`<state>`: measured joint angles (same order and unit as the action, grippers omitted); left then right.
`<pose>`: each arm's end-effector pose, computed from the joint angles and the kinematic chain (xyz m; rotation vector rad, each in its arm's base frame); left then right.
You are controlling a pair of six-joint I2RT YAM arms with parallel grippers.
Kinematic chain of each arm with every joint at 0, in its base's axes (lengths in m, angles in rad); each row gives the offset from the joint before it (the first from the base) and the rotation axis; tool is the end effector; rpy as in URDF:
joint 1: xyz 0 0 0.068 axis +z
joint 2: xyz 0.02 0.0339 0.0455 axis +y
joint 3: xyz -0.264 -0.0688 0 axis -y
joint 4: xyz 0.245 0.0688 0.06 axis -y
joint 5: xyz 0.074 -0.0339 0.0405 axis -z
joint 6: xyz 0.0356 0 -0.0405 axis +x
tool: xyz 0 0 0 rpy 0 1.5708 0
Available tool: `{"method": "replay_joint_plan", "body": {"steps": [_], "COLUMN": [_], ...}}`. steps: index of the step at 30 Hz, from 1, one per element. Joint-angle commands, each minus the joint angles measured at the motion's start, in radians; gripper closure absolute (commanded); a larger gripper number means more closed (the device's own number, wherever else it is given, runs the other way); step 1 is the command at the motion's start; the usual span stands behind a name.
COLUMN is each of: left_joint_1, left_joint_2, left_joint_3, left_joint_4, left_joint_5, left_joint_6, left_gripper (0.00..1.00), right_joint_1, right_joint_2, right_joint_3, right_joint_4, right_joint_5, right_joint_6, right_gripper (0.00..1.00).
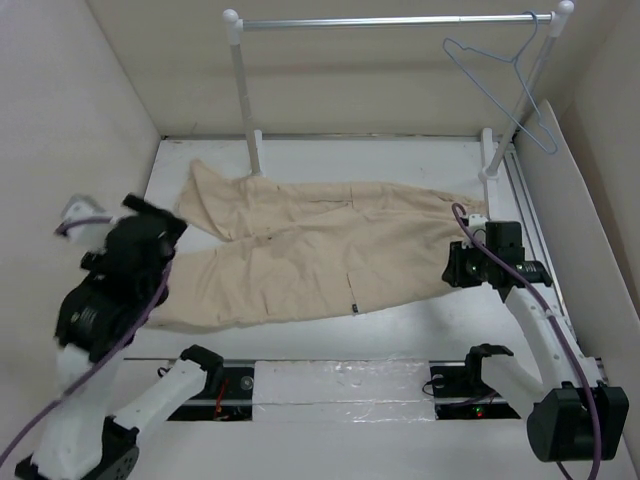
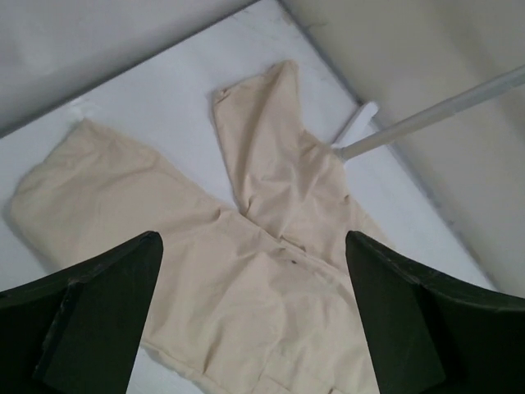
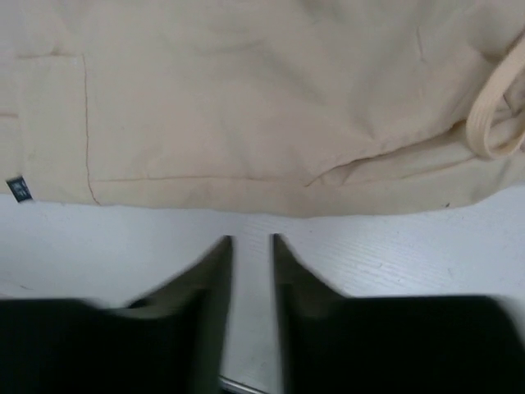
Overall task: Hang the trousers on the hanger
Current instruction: Flatten out the trousers at the center of the board.
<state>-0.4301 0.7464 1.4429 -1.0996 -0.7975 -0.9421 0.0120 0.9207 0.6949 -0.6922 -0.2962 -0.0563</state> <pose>0.0711 -0.0046 0.4572 -0.9320 1.5999 -0.1651 0.1779 0.0125 0.2414 -0.2083 2.4565 0.3488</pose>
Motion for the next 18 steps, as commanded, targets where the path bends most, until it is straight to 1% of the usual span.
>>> {"method": "replay_joint_plan", "body": {"steps": [1, 2, 3, 4, 5, 6, 7, 8, 9, 10, 11, 12, 13, 14, 15, 17, 18], "left_joint_1": [-0.001, 0.019, 0.057, 0.111, 0.175, 0.329, 0.415, 0.498, 0.604, 0.625, 0.636, 0.636, 0.636, 0.636, 0.636, 0.636, 0.636], "left_joint_2": [0.217, 0.284, 0.319, 0.376, 0.393, 0.404, 0.407, 0.409, 0.413, 0.445, 0.471, 0.504, 0.568, 0.594, 0.619, 0.691, 0.724], "left_joint_3": [-0.110, -0.130, -0.147, -0.182, -0.209, -0.241, -0.331, -0.378, -0.412, -0.450, -0.449, -0.437, -0.394, -0.371, -0.352, -0.305, -0.286], "left_joint_4": [0.118, 0.135, 0.195, 0.233, 0.271, 0.384, 0.520, 0.574, 0.617, 0.644, 0.661, 0.664, 0.672, 0.696, 0.711, 0.742, 0.768], "left_joint_5": [-0.009, -0.015, 0.018, 0.052, 0.098, 0.242, 0.429, 0.431, 0.542, 0.550, 0.551, 0.522, 0.517, 0.520, 0.524, 0.520, 0.541], "left_joint_6": [0.020, 0.002, 0.011, 0.020, 0.023, 0.070, 0.097, 0.107, 0.120, 0.130, 0.146, 0.161, 0.201, 0.221, 0.233, 0.244, 0.246], "left_gripper": [0.08, 0.02, 0.02, 0.06, 0.19, 0.21, 0.26, 0.27, 0.28, 0.28, 0.27, 0.27, 0.26, 0.25, 0.26, 0.26, 0.26], "right_joint_1": [0.022, 0.035, 0.045, 0.058, 0.059, 0.071, 0.071, 0.071, 0.071, 0.060, 0.060, 0.060, 0.060, 0.060, 0.060, 0.060, 0.060], "right_joint_2": [-0.006, -0.009, -0.017, -0.020, -0.026, -0.035, -0.049, -0.059, -0.066, -0.077, -0.082, -0.083, -0.085, -0.083, -0.086, -0.083, -0.085], "right_joint_3": [0.029, 0.026, 0.023, 0.020, 0.011, 0.003, -0.008, -0.012, -0.011, -0.006, 0.000, 0.011, 0.012, 0.014, 0.009, 0.002, 0.000], "right_joint_4": [0.046, 0.051, 0.059, 0.053, 0.051, 0.045, 0.034, 0.034, 0.027, 0.019, 0.013, 0.007, 0.005, 0.006, 0.006, 0.013, 0.010], "right_joint_5": [-0.032, -0.043, -0.050, -0.058, -0.066, -0.066, -0.052, -0.044, -0.043, -0.037, -0.032, -0.035, -0.035, -0.046, -0.049, -0.069, -0.069], "right_joint_6": [-0.020, -0.025, -0.025, -0.027, -0.025, -0.024, -0.028, -0.031, -0.033, -0.036, -0.034, -0.034, -0.033, -0.031, -0.028, -0.031, -0.031], "right_gripper": [0.83, 0.93, 1.00, 1.00, 1.00, 0.99, 0.96, 0.92, 0.80, 0.73, 0.65, 0.52, 0.47, 0.44, 0.38, 0.36, 0.36]}}
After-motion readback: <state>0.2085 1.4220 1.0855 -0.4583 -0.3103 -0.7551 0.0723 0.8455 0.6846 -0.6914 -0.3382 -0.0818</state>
